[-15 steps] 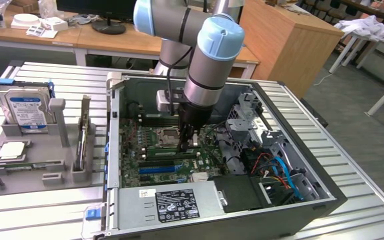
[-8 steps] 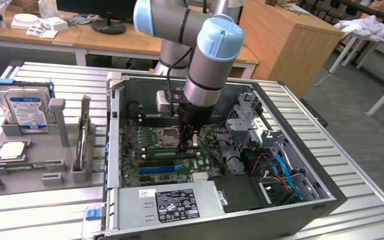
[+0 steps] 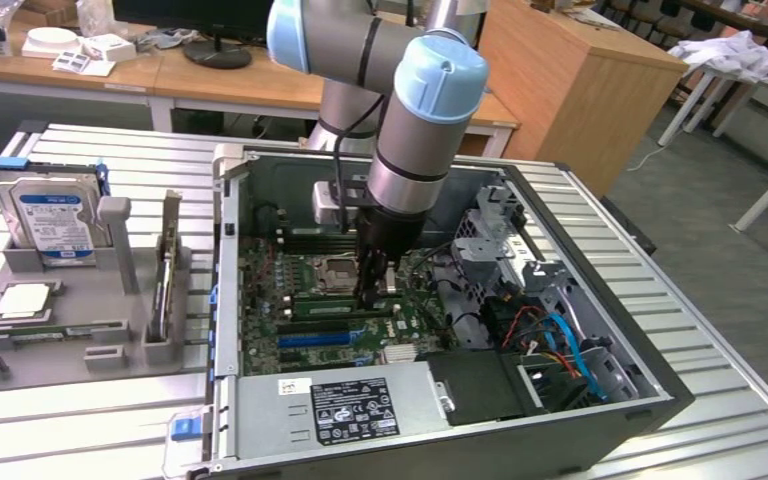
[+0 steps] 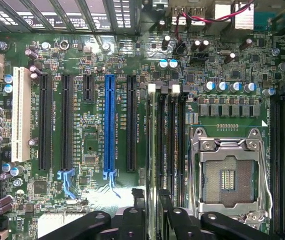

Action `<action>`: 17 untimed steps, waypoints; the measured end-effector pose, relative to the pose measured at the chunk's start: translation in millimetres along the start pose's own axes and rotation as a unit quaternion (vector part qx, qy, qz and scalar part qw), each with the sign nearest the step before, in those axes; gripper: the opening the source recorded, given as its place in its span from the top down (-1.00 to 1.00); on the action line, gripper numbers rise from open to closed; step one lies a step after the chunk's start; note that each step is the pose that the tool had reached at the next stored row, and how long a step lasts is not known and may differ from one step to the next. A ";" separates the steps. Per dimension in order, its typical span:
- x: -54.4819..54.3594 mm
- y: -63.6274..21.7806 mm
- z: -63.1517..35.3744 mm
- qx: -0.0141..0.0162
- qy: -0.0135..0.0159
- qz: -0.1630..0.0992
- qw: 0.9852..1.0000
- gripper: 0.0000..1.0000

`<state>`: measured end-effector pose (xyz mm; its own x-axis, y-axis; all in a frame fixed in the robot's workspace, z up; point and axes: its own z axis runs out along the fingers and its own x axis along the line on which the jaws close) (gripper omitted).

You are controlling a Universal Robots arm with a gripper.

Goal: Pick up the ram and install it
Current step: 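Insert the ram into the slot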

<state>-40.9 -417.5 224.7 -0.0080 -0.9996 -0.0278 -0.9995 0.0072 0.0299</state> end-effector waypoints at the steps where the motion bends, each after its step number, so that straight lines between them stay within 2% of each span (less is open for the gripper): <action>1: 0.0 0.0 0.0 0.000 0.000 0.000 1.000 0.50; 9: -0.1 0.1 -3.1 0.000 0.000 0.000 1.000 0.50; 17: -0.6 0.7 -21.8 0.000 0.000 0.000 1.000 0.50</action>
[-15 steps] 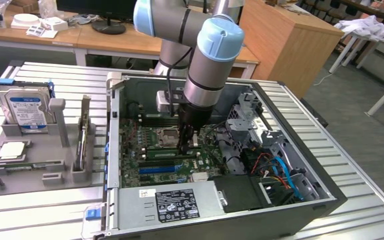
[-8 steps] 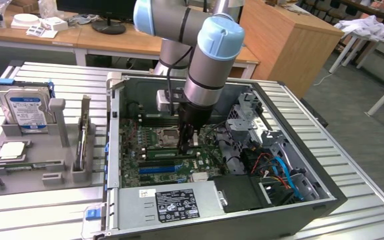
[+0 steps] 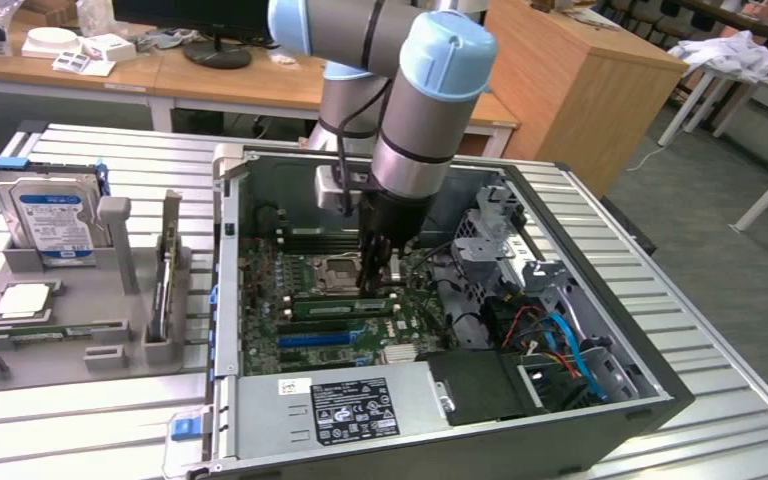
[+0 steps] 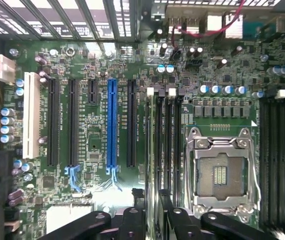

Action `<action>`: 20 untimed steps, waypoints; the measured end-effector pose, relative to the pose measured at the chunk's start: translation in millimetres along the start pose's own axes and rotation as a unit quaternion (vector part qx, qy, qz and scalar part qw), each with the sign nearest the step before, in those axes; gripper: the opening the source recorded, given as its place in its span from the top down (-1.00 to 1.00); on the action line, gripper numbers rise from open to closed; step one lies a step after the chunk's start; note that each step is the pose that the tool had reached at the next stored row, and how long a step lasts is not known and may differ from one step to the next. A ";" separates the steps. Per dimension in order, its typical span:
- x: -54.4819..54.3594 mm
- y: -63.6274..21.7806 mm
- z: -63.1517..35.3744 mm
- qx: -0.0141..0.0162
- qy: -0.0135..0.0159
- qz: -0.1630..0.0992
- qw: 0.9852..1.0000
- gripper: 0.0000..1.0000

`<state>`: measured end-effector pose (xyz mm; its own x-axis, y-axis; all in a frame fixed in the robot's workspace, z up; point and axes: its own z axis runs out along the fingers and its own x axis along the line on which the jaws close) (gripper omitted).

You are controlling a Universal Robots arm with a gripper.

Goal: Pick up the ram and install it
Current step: 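Insert the ram into the slot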

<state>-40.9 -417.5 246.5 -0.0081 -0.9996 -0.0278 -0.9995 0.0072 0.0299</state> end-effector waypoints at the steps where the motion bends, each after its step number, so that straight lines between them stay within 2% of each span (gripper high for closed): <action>1: -0.1 0.1 -3.0 0.000 0.000 0.000 1.000 0.50; 10: -0.8 0.9 -30.9 0.000 0.000 0.000 1.000 0.50; 20: -1.5 1.6 -55.0 0.000 0.000 0.000 1.000 0.50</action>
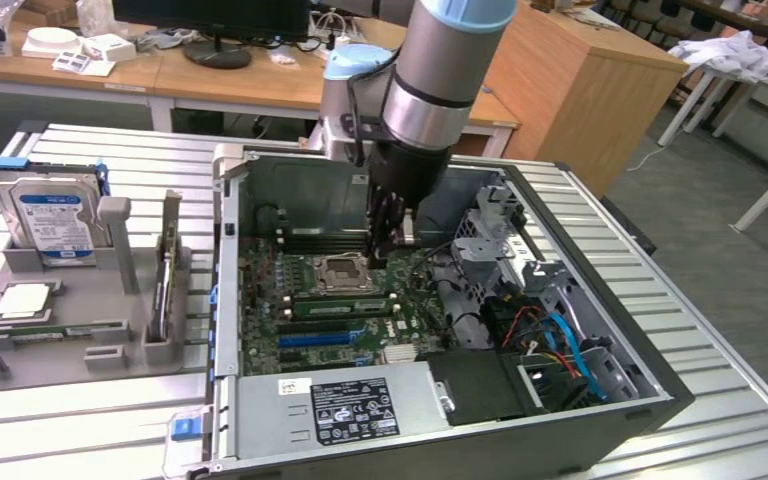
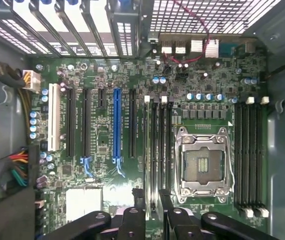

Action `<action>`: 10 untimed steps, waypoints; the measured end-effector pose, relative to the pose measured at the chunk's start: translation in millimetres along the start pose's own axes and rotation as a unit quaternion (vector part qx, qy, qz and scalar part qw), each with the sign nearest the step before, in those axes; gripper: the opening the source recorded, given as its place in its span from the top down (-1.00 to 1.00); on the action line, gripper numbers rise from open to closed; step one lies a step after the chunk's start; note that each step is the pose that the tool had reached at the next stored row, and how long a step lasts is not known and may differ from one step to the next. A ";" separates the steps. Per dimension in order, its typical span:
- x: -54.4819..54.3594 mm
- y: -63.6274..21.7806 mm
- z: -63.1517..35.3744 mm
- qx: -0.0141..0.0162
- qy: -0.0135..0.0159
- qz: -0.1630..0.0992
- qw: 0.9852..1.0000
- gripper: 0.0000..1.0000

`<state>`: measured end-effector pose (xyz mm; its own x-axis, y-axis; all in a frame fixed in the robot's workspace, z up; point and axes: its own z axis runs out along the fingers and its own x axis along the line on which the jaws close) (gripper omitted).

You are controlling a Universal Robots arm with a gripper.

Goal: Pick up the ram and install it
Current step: 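Insert the ram into the slot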

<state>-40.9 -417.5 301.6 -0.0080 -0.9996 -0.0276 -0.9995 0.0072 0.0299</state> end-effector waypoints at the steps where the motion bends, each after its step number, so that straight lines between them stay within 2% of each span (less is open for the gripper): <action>1: -0.1 0.1 -2.5 0.000 0.000 0.000 1.000 0.50; 10: -0.7 0.8 -25.0 0.000 0.000 0.000 1.000 0.50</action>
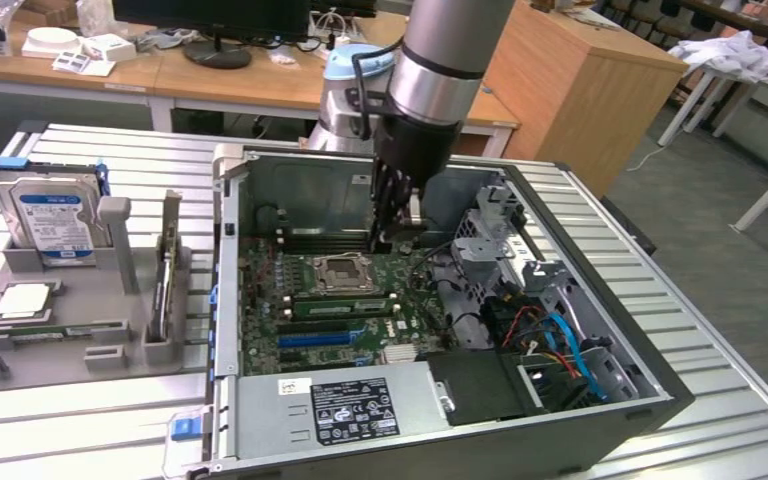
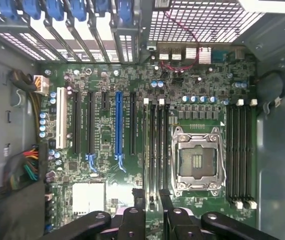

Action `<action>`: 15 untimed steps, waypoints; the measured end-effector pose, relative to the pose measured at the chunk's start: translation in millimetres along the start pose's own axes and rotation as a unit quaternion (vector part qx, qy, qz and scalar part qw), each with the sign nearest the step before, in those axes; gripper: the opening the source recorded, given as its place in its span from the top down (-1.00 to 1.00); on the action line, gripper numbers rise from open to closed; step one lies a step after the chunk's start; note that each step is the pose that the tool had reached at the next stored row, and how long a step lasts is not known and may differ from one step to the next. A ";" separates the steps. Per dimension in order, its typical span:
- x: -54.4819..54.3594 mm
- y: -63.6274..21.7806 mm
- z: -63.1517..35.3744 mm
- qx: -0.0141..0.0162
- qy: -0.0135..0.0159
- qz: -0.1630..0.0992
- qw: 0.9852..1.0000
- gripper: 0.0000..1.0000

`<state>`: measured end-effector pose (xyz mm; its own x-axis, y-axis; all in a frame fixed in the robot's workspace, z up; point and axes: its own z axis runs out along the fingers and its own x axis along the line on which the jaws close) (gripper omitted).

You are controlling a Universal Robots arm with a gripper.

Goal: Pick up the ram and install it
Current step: 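Insert the ram into the slot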

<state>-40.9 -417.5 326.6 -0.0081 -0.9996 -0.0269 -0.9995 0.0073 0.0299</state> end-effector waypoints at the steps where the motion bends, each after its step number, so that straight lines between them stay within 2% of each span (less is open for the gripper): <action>1: -0.1 0.1 -2.3 0.000 0.000 0.000 1.000 0.50; 15: -0.7 0.8 -26.1 0.000 0.000 0.000 1.000 0.50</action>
<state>-40.9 -417.5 352.7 -0.0080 -0.9996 -0.0259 -0.9995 0.0073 0.0299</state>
